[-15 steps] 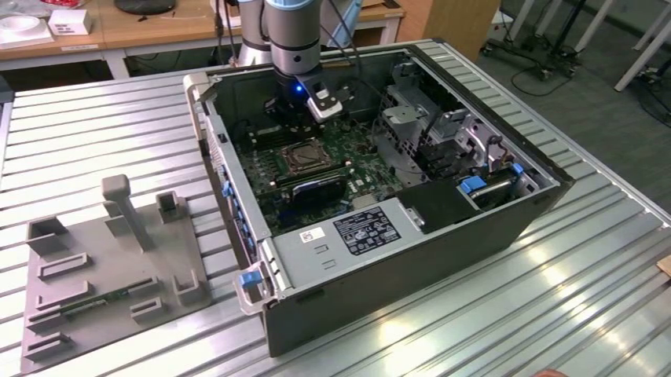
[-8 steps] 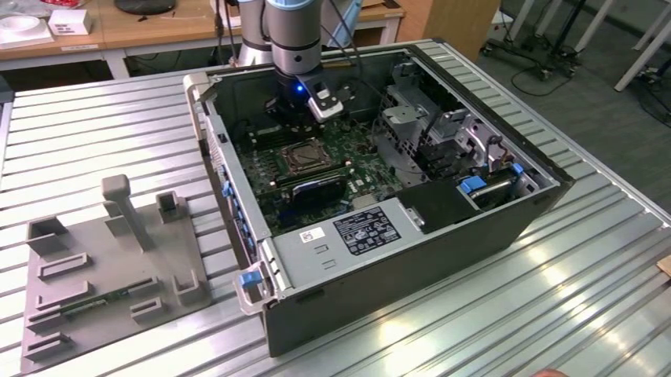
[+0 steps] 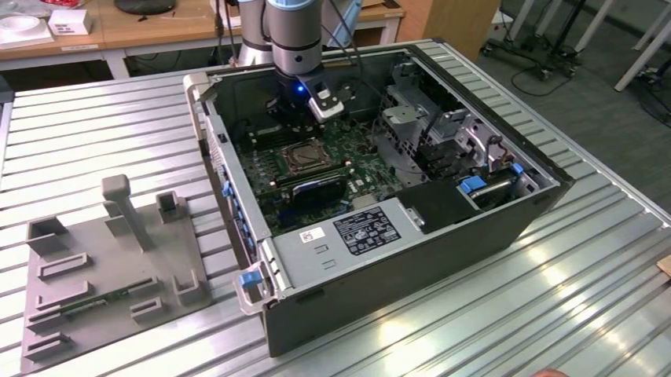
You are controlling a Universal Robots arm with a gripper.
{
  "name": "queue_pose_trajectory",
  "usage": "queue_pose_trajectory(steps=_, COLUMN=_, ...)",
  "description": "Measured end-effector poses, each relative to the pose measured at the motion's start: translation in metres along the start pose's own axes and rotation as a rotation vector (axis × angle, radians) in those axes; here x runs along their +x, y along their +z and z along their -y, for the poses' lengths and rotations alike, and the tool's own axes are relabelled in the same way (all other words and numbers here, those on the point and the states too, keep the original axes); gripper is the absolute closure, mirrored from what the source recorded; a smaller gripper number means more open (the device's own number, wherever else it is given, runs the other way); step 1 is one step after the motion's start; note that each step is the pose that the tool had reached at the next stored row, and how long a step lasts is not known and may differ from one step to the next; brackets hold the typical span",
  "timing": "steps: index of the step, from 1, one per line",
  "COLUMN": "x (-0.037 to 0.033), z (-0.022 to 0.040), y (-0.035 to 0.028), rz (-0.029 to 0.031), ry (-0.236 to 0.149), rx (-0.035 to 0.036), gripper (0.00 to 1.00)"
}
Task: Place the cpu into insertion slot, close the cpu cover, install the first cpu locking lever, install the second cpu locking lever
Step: 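Install the first cpu locking lever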
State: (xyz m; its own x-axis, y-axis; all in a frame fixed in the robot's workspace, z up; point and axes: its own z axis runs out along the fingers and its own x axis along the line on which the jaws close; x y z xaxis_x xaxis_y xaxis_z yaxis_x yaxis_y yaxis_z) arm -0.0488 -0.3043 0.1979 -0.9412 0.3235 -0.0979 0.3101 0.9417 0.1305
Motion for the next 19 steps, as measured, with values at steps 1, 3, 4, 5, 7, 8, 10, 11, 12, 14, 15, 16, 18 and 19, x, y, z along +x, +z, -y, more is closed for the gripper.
queue_pose_trajectory(steps=1, x=0.0, z=0.0, y=-0.0005, rz=0.0, ry=0.0, rx=0.0, gripper=0.9)
queue_pose_trajectory(steps=3, x=-0.0002, z=-0.0003, y=-0.0018, rz=-0.0004, ry=0.0, rx=-0.0014, gripper=0.9)
queue_pose_trajectory(steps=4, x=-0.0002, z=-0.0003, y=-0.0024, rz=-0.0008, ry=0.0, rx=-0.0026, gripper=0.9)
queue_pose_trajectory(steps=5, x=-0.0003, z=-0.0004, y=-0.003, rz=-0.0011, ry=0.0, rx=-0.0037, gripper=0.9)
queue_pose_trajectory(steps=7, x=-0.0003, z=-0.0005, y=-0.0034, rz=-0.0018, ry=0.002, rx=-0.0063, gripper=0.9)
queue_pose_trajectory(steps=8, x=-0.0004, z=-0.0005, y=-0.0039, rz=-0.0027, ry=0.003, rx=-0.0085, gripper=0.9)
queue_pose_trajectory(steps=10, x=-0.0004, z=-0.0006, y=-0.0047, rz=-0.004, ry=0.007, rx=-0.0137, gripper=0.9)
queue_pose_trajectory(steps=11, x=-0.0004, z=-0.0007, y=-0.0047, rz=-0.0039, ry=0.01, rx=-0.0148, gripper=0.9)
queue_pose_trajectory(steps=12, x=-0.0005, z=-0.0007, y=-0.0047, rz=-0.0035, ry=0.014, rx=-0.0148, gripper=0.9)
queue_pose_trajectory(steps=14, x=-0.0005, z=-0.0006, y=-0.0047, rz=-0.002, ry=0.026, rx=-0.014, gripper=0.9)
queue_pose_trajectory(steps=15, x=-0.0005, z=-0.0006, y=-0.0047, rz=-0.0015, ry=0.033, rx=-0.0142, gripper=0.9)
queue_pose_trajectory(steps=16, x=-0.0005, z=-0.0006, y=-0.0047, rz=-0.0009, ry=0.038, rx=-0.0146, gripper=0.9)
queue_pose_trajectory(steps=18, x=0.0002, z=-0.0003, y=-0.0049, rz=0.0004, ry=0.051, rx=-0.0146, gripper=0.9)
queue_pose_trajectory(steps=19, x=0.0008, z=-0.0001, y=-0.005, rz=0.0005, ry=0.051, rx=-0.0149, gripper=0.9)
